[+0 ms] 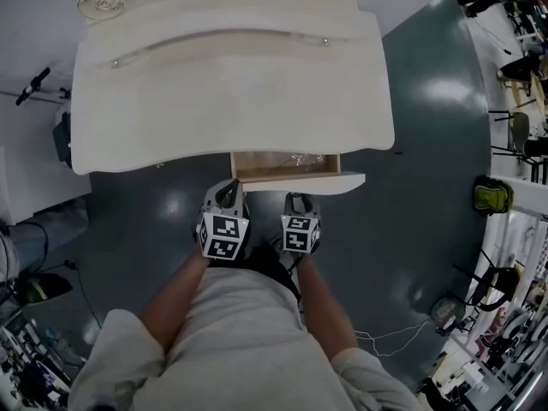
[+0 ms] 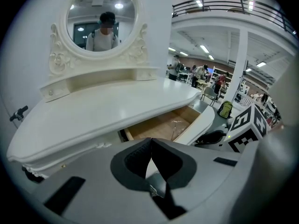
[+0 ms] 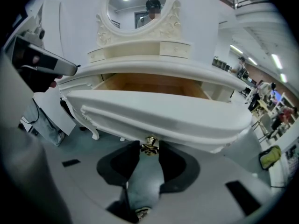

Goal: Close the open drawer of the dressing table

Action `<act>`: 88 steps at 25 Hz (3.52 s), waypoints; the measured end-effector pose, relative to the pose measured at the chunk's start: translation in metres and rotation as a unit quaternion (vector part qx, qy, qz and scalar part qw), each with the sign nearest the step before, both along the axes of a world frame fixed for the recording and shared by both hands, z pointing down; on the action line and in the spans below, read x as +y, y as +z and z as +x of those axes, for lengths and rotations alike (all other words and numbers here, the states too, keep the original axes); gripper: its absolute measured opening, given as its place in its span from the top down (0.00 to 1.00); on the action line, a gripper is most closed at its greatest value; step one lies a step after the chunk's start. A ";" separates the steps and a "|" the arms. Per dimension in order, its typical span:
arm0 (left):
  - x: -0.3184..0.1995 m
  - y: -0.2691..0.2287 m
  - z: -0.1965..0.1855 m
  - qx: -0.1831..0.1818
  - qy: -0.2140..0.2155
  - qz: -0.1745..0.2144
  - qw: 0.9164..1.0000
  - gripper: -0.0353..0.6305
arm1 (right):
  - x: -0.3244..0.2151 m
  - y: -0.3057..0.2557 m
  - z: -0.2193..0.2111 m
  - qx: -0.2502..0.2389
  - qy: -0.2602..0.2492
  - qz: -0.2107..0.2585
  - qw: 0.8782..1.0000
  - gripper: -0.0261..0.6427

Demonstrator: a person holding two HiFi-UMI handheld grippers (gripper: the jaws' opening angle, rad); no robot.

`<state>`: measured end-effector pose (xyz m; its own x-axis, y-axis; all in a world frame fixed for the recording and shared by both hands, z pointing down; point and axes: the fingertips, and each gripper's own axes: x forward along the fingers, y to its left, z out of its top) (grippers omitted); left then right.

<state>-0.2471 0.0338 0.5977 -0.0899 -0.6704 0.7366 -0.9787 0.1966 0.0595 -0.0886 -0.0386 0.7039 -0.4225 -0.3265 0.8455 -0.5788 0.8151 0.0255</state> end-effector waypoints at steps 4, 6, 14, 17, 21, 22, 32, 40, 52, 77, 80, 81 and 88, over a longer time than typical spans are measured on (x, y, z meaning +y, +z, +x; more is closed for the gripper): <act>-0.001 0.002 -0.001 0.003 0.004 0.000 1.000 0.94 | -0.004 0.000 -0.005 -0.006 -0.001 0.005 1.000 0.75; -0.001 0.003 -0.003 0.004 0.004 -0.001 1.000 0.94 | -0.005 0.002 -0.006 -0.007 -0.003 0.005 1.000 0.75; -0.006 0.006 -0.015 0.003 0.010 -0.004 1.000 0.94 | -0.011 0.001 -0.017 -0.001 0.000 0.005 1.000 0.75; -0.005 0.008 -0.020 0.005 0.008 -0.006 1.000 0.94 | -0.014 0.002 -0.019 0.000 0.001 0.008 1.000 0.75; -0.007 0.007 -0.028 0.005 0.009 -0.004 1.000 0.94 | -0.018 0.003 -0.021 0.001 0.006 0.012 1.000 0.75; -0.007 0.007 -0.029 0.004 0.011 -0.003 1.000 0.94 | -0.019 0.003 -0.022 0.001 0.005 0.013 1.000 0.75; -0.012 0.005 -0.038 0.007 0.019 0.002 1.000 0.94 | -0.024 0.006 -0.028 0.005 0.013 0.012 1.000 0.75; -0.011 0.009 -0.043 0.013 0.020 0.001 1.000 0.94 | -0.029 0.001 -0.036 0.006 0.015 0.017 1.000 0.75; -0.009 0.014 -0.052 0.025 0.011 -0.005 1.000 0.94 | -0.037 0.000 -0.044 0.011 0.013 0.022 1.000 0.75; -0.016 0.024 -0.066 0.036 0.000 -0.019 0.999 0.94 | -0.062 0.001 -0.070 0.012 0.003 0.030 0.999 0.75; -0.015 0.025 -0.070 0.039 -0.002 -0.021 0.999 0.94 | -0.065 0.001 -0.074 0.012 0.003 0.029 0.999 0.75; -0.015 0.025 -0.070 0.039 -0.003 -0.021 0.999 0.94 | -0.066 0.002 -0.075 0.012 0.002 0.029 1.000 0.75; -0.012 0.026 -0.075 0.046 -0.007 -0.025 0.999 0.94 | -0.073 0.001 -0.082 0.014 0.005 0.031 0.999 0.75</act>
<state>-0.3218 0.0216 0.6240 -0.0296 -0.6322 0.7742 -0.9664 0.2160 0.1395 -0.1705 -0.1116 0.7051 -0.3951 -0.3823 0.8353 -0.5854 0.8056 0.0918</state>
